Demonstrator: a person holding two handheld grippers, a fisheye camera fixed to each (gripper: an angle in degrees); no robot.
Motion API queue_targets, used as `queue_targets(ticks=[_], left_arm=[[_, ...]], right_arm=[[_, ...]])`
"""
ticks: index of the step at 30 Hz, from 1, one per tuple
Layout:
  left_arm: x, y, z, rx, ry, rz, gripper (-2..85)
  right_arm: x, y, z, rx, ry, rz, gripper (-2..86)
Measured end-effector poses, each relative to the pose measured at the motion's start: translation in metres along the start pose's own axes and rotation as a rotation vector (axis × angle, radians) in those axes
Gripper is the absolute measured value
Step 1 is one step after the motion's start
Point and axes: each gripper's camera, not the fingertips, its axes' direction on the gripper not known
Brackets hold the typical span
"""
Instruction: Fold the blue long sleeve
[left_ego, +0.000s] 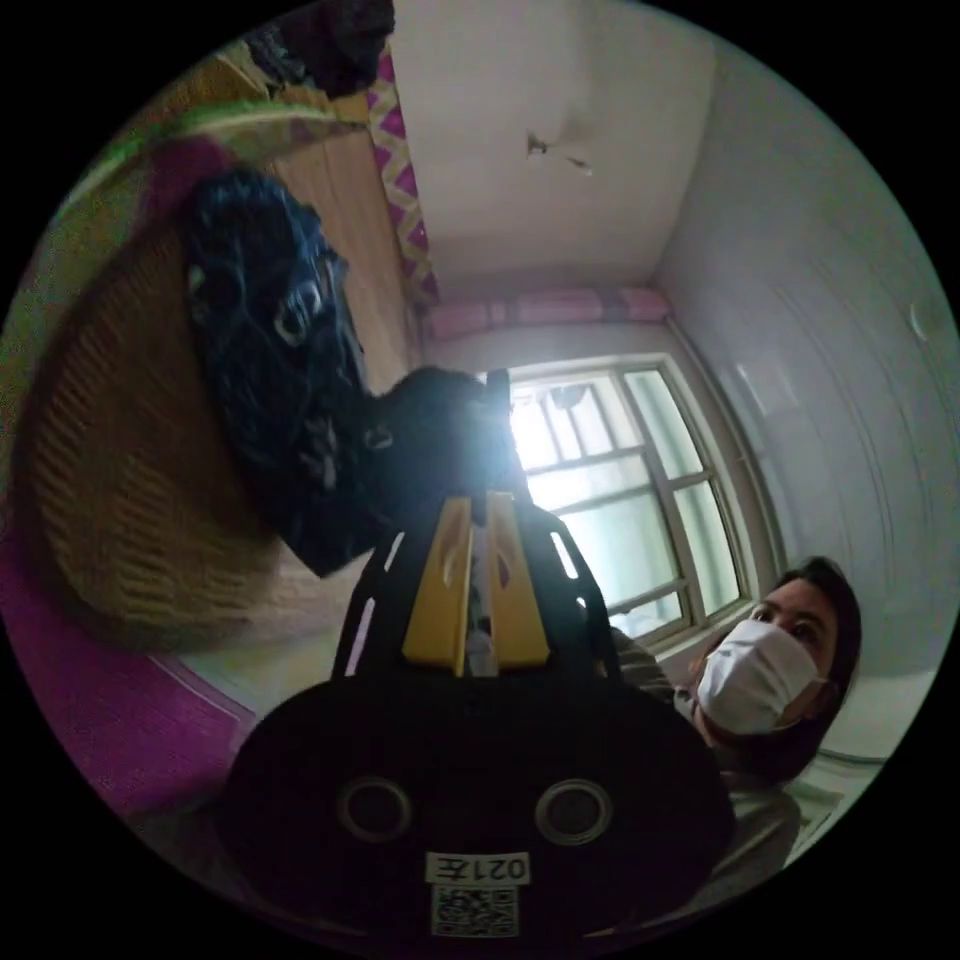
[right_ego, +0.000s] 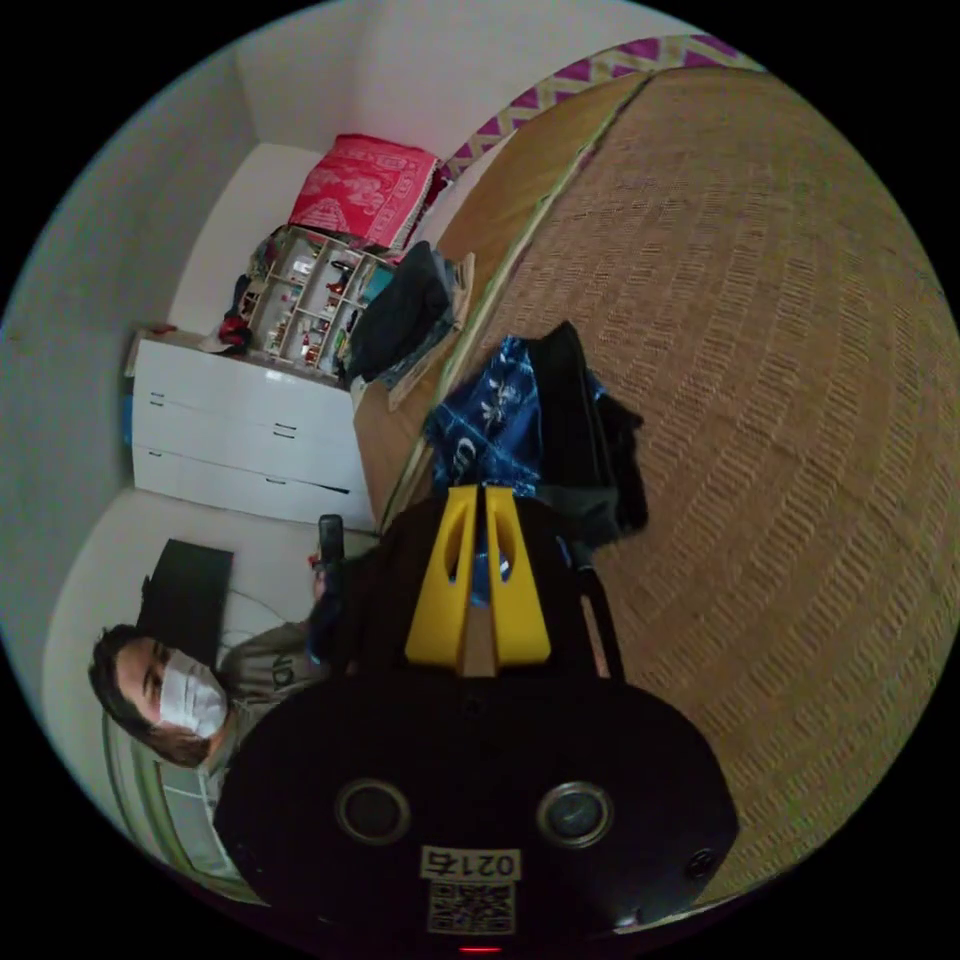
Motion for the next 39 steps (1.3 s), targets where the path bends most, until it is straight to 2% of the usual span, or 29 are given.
queue_targets(ticks=[3,7,9,11,14,18,19,21,23,24,26,28,31,33,36,39], left_arm=[[-0.030,-0.047,-0.043,0.197,-0.079,-0.071,-0.1],[-0.074,-0.067,-0.064,0.288,-0.101,-0.170,2.3],[-0.065,-0.057,-0.072,0.310,-0.068,-0.086,3.3],[-0.049,-0.047,-0.076,0.316,-0.116,-0.019,3.3],[-0.020,-0.041,-0.052,0.213,-0.287,0.109,2.5],[0.014,-0.045,0.037,0.023,-0.554,0.371,4.9],[0.018,-0.046,0.051,0.003,-0.607,0.404,5.2],[0.024,-0.053,0.108,-0.076,-0.782,0.518,6.1],[0.017,-0.063,0.141,-0.118,-0.899,0.515,6.2],[0.010,-0.069,0.154,-0.151,-0.930,0.484,5.9],[0.006,-0.070,0.162,-0.155,-0.901,0.464,5.8],[0.009,-0.059,0.164,-0.137,-0.852,0.486,6.0],[0.014,-0.032,0.166,-0.105,-0.846,0.533,6.4],[0.011,-0.013,0.170,-0.112,-0.787,0.514,6.4],[0.007,0.016,0.174,-0.086,-0.693,0.488,6.1],[0.003,0.049,0.184,-0.079,-0.632,0.485,5.8]], right_arm=[[0.012,-0.063,0.034,0.019,0.039,0.063,2.9],[0.040,-0.096,0.063,0.056,0.115,0.160,6.2],[0.038,-0.092,0.061,0.082,0.165,0.124,6.9],[0.023,-0.079,0.058,0.078,0.176,0.029,6.5],[-0.029,-0.045,0.062,0.070,0.163,-0.231,4.4],[-0.112,0.015,0.112,-0.011,0.214,-0.602,2.0],[-0.119,0.022,0.122,-0.026,0.251,-0.627,2.1],[-0.129,0.044,0.168,-0.098,0.457,-0.659,2.9],[-0.120,0.056,0.196,-0.110,0.598,-0.636,3.2],[-0.120,0.065,0.197,-0.056,0.618,-0.646,3.3],[-0.122,0.069,0.180,-0.041,0.599,-0.590,3.4],[-0.121,0.080,0.144,0.054,0.527,-0.520,4.0],[-0.097,0.113,0.074,0.264,0.503,-0.297,7.8],[-0.054,0.134,0.042,0.306,0.341,-0.069,12.3],[-0.007,0.150,0.047,0.287,0.086,0.127,14.6],[0.014,0.147,0.068,0.296,-0.034,0.224,15.2]])
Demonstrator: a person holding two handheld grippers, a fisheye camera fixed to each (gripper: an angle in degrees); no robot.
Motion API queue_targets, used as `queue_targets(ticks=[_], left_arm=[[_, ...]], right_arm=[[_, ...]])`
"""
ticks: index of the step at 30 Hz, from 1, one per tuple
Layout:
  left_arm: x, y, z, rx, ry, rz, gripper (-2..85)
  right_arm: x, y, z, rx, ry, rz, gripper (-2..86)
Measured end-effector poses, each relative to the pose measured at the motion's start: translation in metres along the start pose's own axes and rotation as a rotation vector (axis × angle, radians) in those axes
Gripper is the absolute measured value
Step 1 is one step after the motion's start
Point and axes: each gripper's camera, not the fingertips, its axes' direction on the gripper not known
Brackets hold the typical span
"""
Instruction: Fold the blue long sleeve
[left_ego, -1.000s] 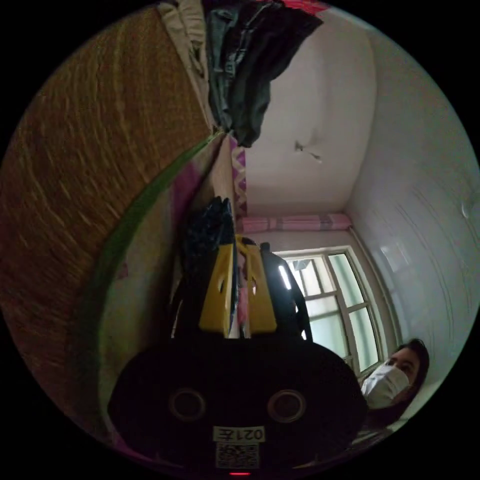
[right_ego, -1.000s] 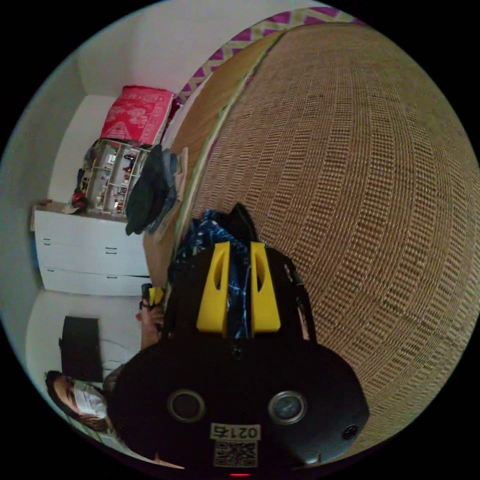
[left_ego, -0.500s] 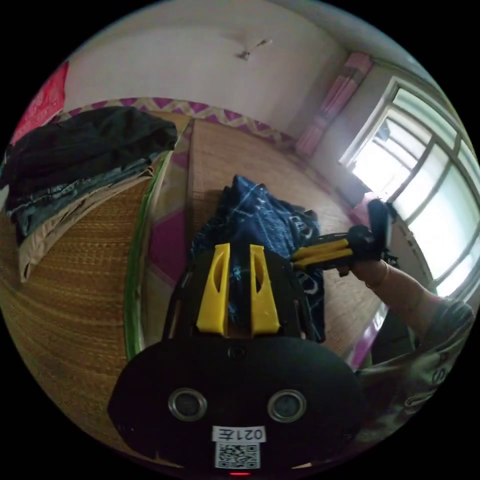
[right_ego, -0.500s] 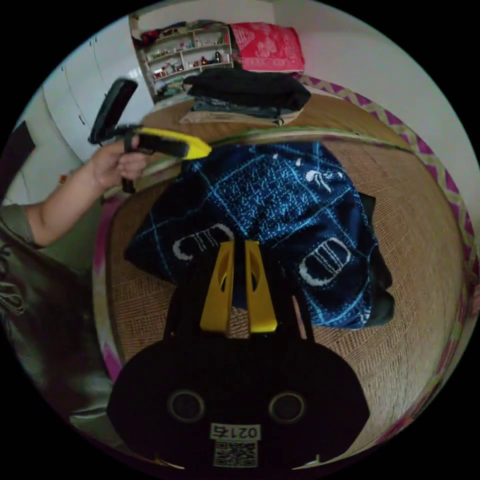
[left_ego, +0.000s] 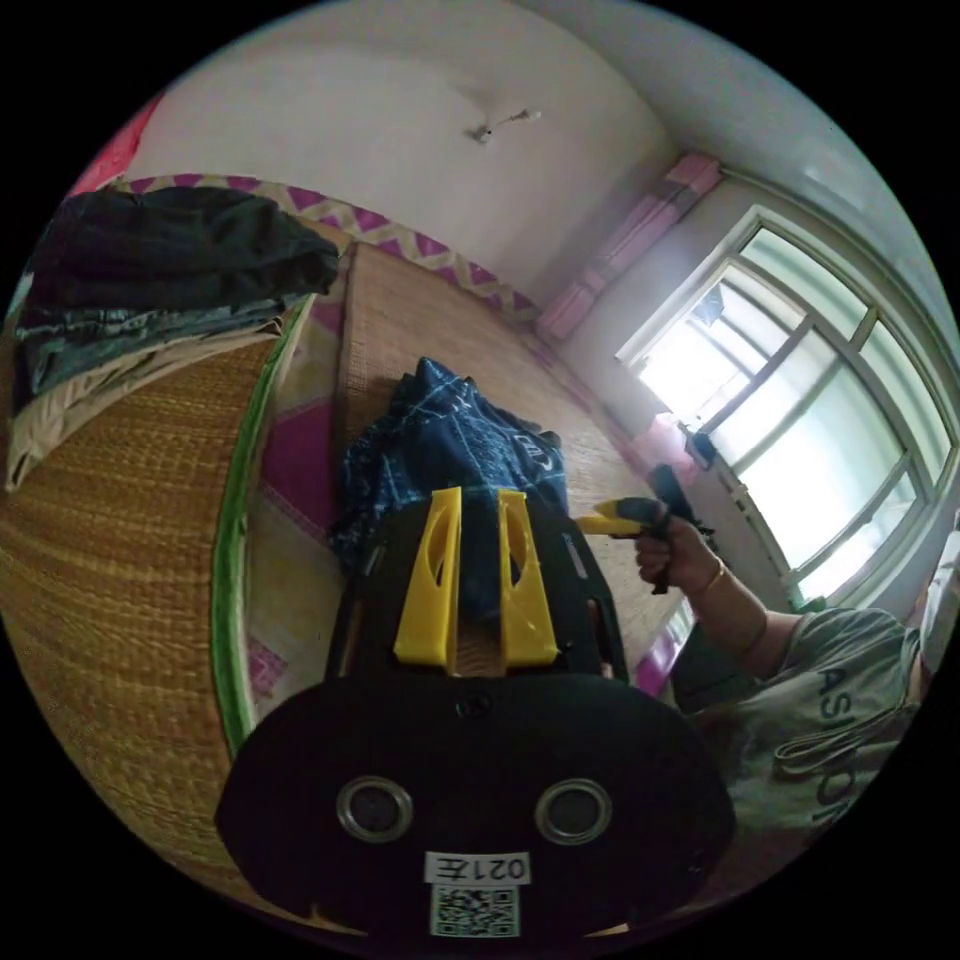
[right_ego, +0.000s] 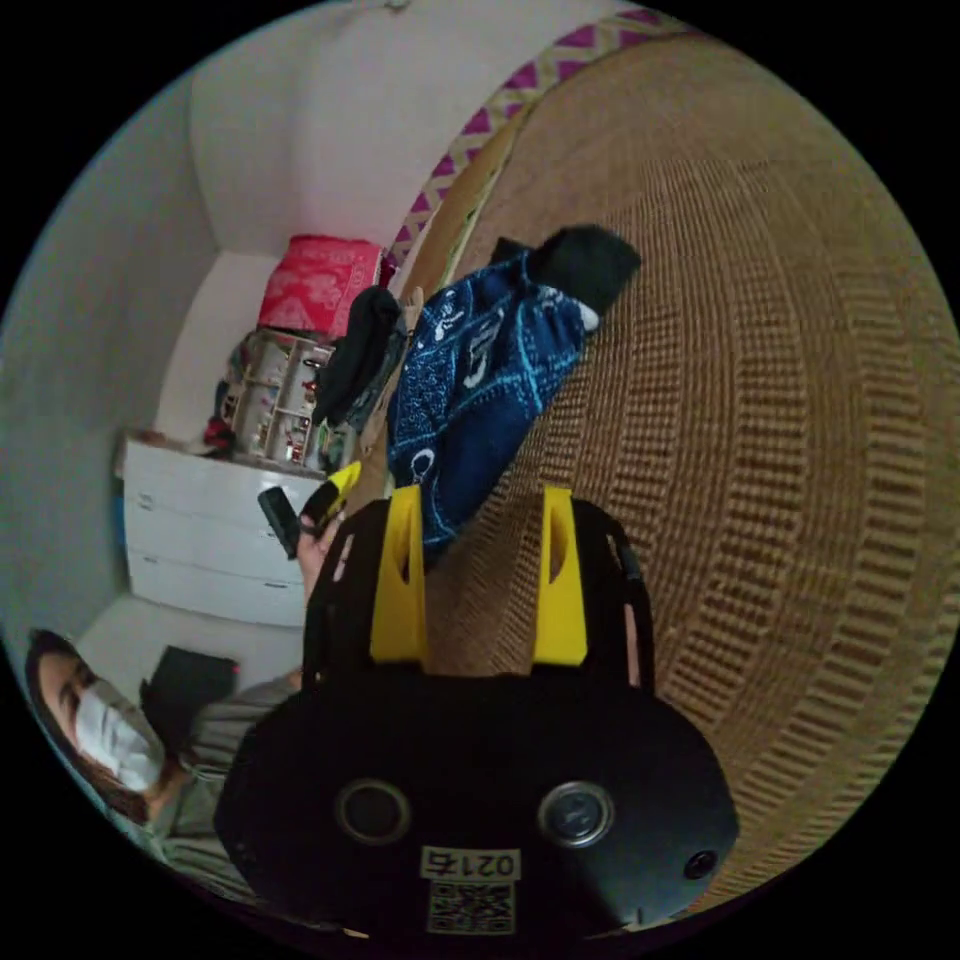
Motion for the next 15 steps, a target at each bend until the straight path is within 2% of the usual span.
queue_targets(ticks=[6,10,14,15], left_arm=[[0.053,0.054,0.012,0.026,-0.089,0.084,5.3],[0.078,0.087,0.032,-0.025,-0.119,0.142,5.0],[0.080,0.128,0.108,-0.372,-0.248,0.170,5.0],[0.084,0.135,0.108,-0.330,-0.277,0.178,4.6]], right_arm=[[0.005,-0.028,0.032,0.111,-0.019,0.123,9.4],[0.001,-0.049,0.029,0.040,-0.025,0.083,7.1],[-0.024,-0.092,-0.013,-0.031,0.074,-0.049,6.3],[-0.030,-0.108,-0.029,-0.047,0.125,-0.079,6.2]])
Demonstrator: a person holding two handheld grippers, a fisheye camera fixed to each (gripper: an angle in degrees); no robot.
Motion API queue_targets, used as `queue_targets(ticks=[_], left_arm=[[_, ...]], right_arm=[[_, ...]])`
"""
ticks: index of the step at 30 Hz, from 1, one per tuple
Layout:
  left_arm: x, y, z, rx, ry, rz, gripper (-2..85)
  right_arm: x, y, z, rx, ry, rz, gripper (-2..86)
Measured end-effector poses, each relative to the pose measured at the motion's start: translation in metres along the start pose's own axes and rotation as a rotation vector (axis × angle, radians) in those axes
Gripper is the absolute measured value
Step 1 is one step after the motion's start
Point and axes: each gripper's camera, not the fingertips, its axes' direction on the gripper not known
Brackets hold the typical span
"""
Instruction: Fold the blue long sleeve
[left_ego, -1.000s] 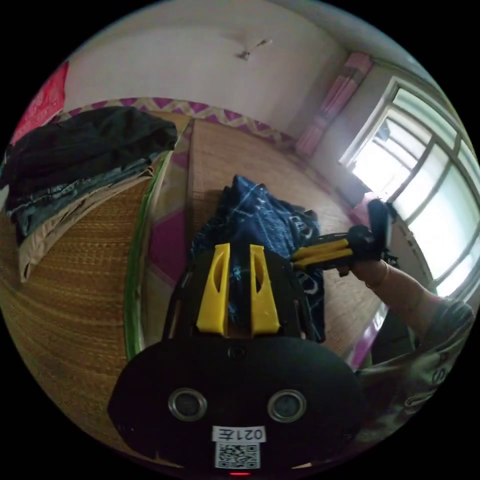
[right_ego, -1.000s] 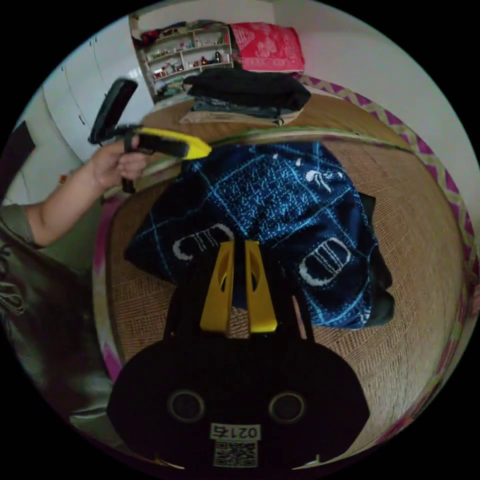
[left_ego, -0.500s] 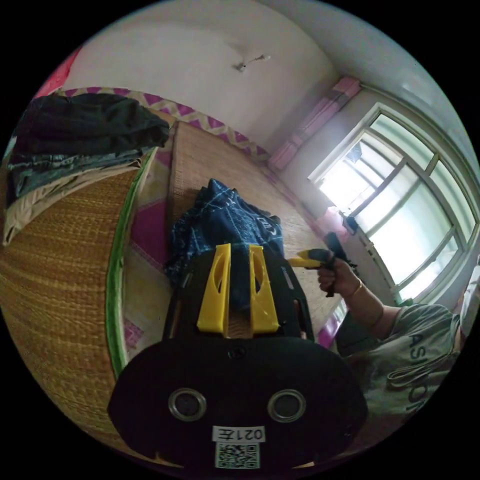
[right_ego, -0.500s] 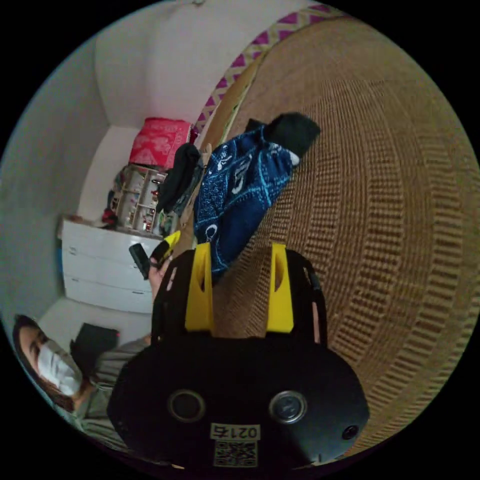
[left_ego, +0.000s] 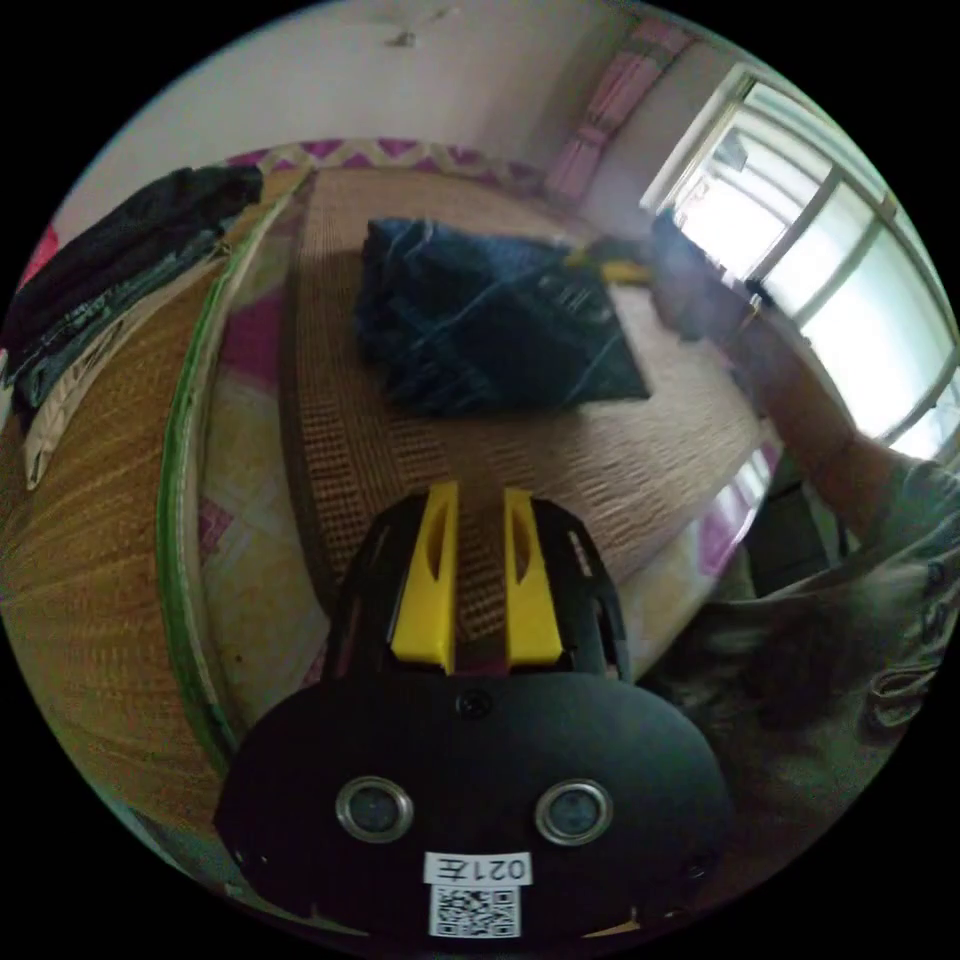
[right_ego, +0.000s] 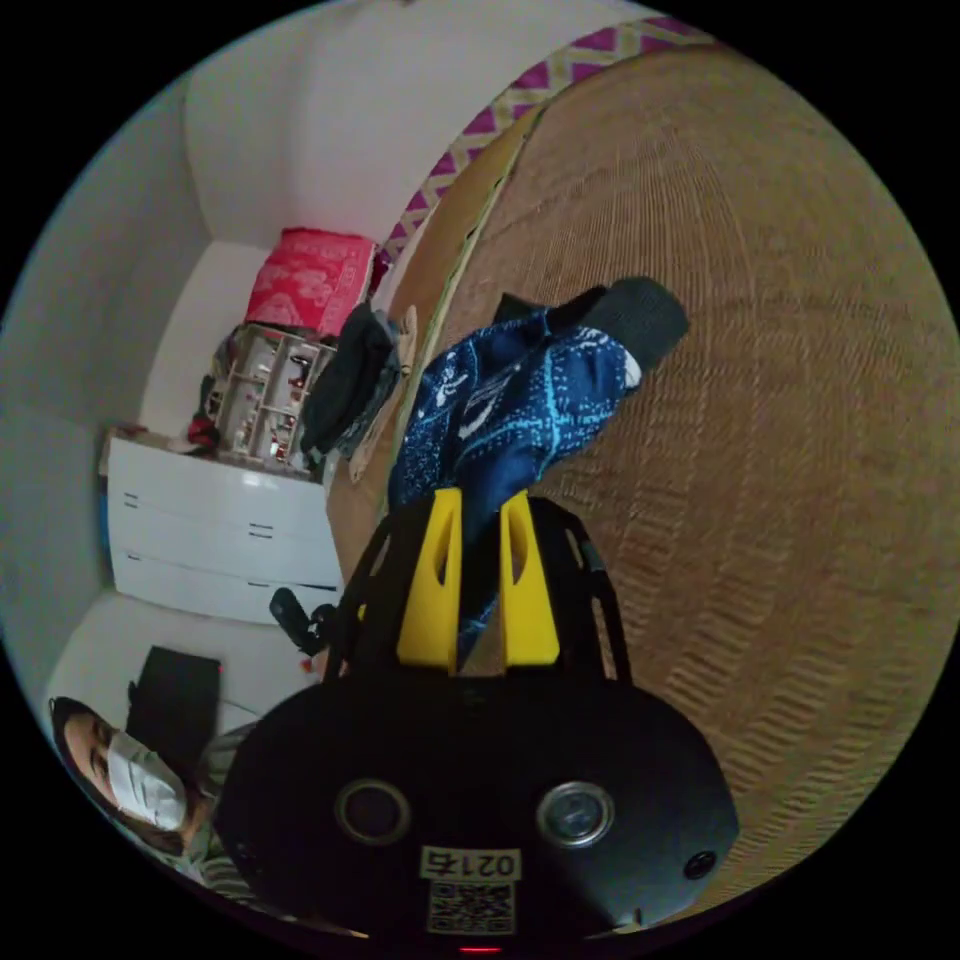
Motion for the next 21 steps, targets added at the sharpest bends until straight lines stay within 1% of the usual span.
queue_targets(ticks=[1,3,4,6,7,9,12,15,19,20,21], left_arm=[[0.003,0.001,0.005,-0.018,-0.004,0.015,4.3],[0.012,0.007,0.020,-0.024,-0.013,0.023,3.9],[0.013,0.009,0.024,-0.021,-0.015,0.024,3.8],[0.016,0.015,0.038,-0.021,0.000,0.006,3.5],[0.016,0.017,0.041,-0.019,0.007,-0.002,3.4],[0.017,0.024,0.053,-0.018,0.028,-0.025,2.6],[0.025,0.033,0.067,-0.017,0.002,-0.028,1.6],[0.036,0.041,0.081,-0.018,-0.041,-0.006,1.0],[0.043,0.051,0.095,-0.018,-0.061,-0.007,0.7],[0.043,0.054,0.100,-0.018,-0.057,-0.009,0.7],[0.043,0.058,0.104,-0.018,-0.051,-0.012,0.6]], right_arm=[[0.000,-0.009,-0.009,-0.013,0.027,-0.017,6.2],[0.006,-0.044,-0.047,-0.062,0.156,-0.053,6.2],[0.009,-0.052,-0.057,-0.071,0.191,-0.054,6.2],[0.027,-0.082,-0.101,-0.092,0.333,-0.032,6.2],[0.032,-0.088,-0.112,-0.090,0.372,-0.023,6.2],[0.049,-0.110,-0.152,-0.085,0.525,0.024,6.1],[0.064,-0.125,-0.194,-0.028,0.690,0.092,6.2],[0.076,-0.128,-0.221,0.032,0.811,0.170,6.7],[0.092,-0.118,-0.224,0.024,1.001,0.272,7.2],[0.095,-0.110,-0.223,0.029,1.070,0.316,6.7],[0.088,-0.098,-0.222,0.084,1.177,0.325,5.6]])
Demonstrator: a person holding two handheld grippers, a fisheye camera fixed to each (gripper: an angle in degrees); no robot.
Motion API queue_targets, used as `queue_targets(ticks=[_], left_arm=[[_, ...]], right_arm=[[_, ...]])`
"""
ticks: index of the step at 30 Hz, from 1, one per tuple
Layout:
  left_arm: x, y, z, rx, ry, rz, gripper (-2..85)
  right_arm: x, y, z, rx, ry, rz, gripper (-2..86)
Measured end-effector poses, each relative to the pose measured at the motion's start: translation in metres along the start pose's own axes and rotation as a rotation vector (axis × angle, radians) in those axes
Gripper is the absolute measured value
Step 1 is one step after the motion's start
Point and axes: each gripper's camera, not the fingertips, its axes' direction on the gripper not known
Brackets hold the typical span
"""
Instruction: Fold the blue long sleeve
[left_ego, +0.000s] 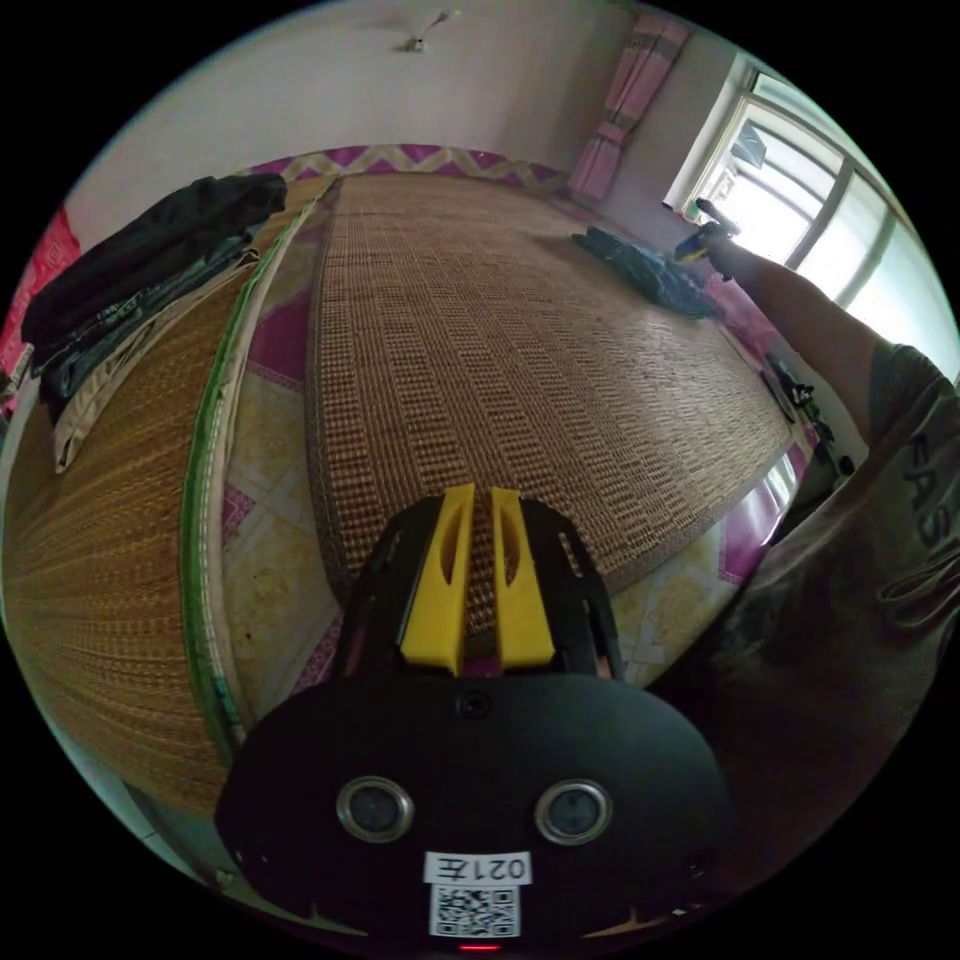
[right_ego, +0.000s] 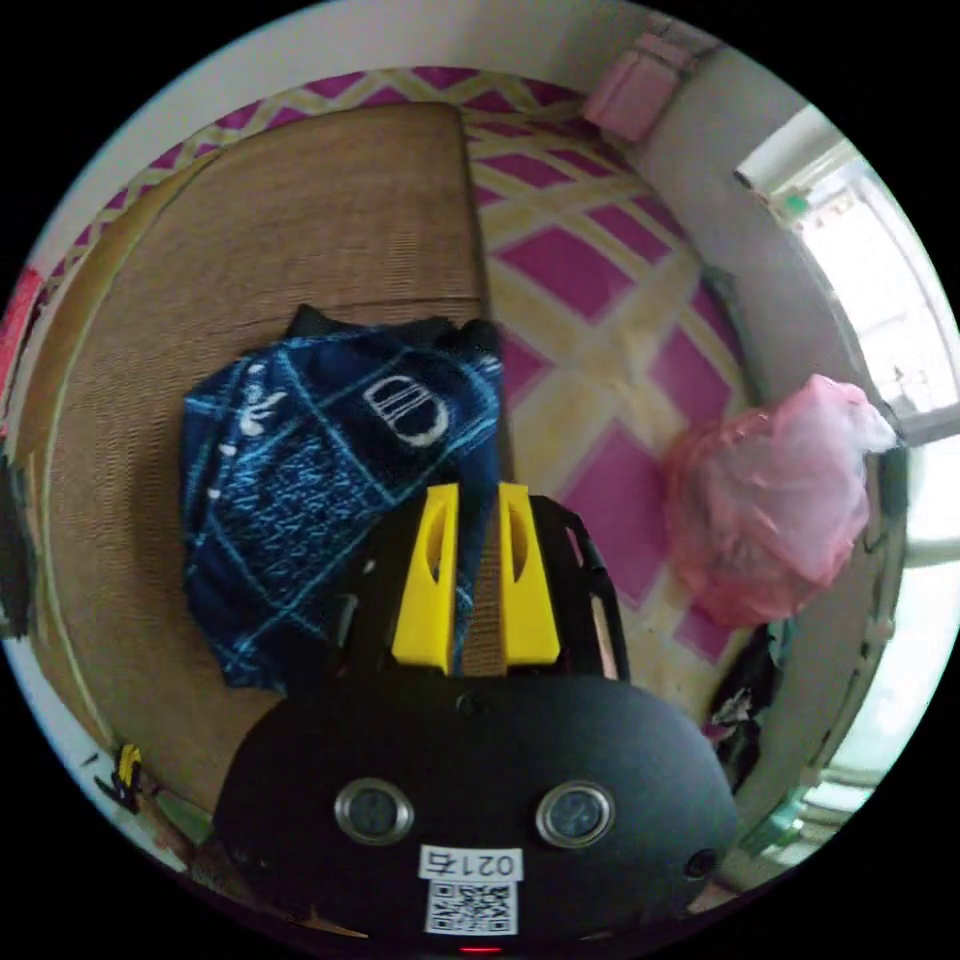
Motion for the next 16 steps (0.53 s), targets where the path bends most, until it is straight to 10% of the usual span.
queue_targets(ticks=[6,16], left_arm=[[0.007,0.014,0.015,0.006,0.025,0.008,-0.3],[0.033,0.014,0.038,0.082,-0.192,-0.099,15.6]], right_arm=[[-0.052,0.101,-0.071,0.354,-0.257,-0.233,6.1],[-0.184,0.343,-0.083,0.259,-0.530,-0.393,24.6]])
